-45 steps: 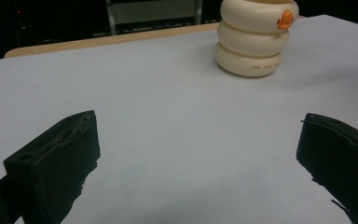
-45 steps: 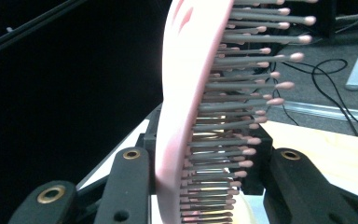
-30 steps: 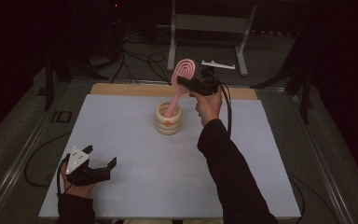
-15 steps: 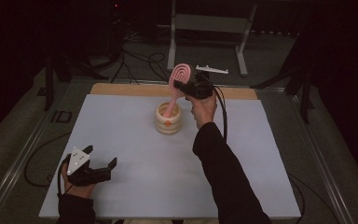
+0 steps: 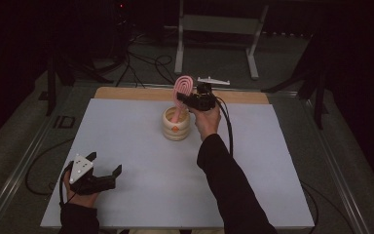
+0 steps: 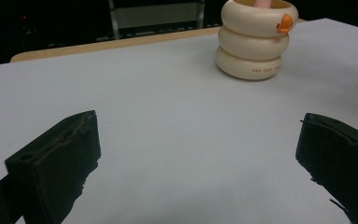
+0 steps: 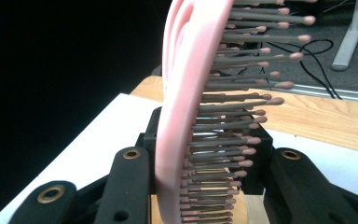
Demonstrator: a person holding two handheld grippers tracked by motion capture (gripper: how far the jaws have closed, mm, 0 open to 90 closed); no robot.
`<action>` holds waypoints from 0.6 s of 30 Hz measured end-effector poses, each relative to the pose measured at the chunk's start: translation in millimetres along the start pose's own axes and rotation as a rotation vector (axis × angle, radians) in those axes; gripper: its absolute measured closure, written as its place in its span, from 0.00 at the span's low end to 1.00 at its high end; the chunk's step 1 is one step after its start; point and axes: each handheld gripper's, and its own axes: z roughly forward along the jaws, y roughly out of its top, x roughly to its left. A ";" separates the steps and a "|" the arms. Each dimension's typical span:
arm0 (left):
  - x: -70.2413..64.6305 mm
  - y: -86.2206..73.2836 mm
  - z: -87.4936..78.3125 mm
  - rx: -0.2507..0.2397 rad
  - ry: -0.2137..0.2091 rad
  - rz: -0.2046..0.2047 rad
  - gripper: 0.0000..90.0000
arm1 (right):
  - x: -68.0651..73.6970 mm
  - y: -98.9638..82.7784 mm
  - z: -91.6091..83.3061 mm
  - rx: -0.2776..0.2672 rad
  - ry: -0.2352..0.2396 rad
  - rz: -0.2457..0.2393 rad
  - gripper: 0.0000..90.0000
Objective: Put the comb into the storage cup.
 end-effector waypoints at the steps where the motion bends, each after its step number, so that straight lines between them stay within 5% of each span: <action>1: -0.1 -0.2 0.2 0.001 -0.001 -0.001 0.01 | 0.1 -0.9 0.7 -0.002 -0.001 -0.002 0.71; 18: -1.3 -0.8 1.6 0.009 -0.002 0.006 0.01 | -2.2 -12.1 4.3 -0.013 -0.020 0.014 0.71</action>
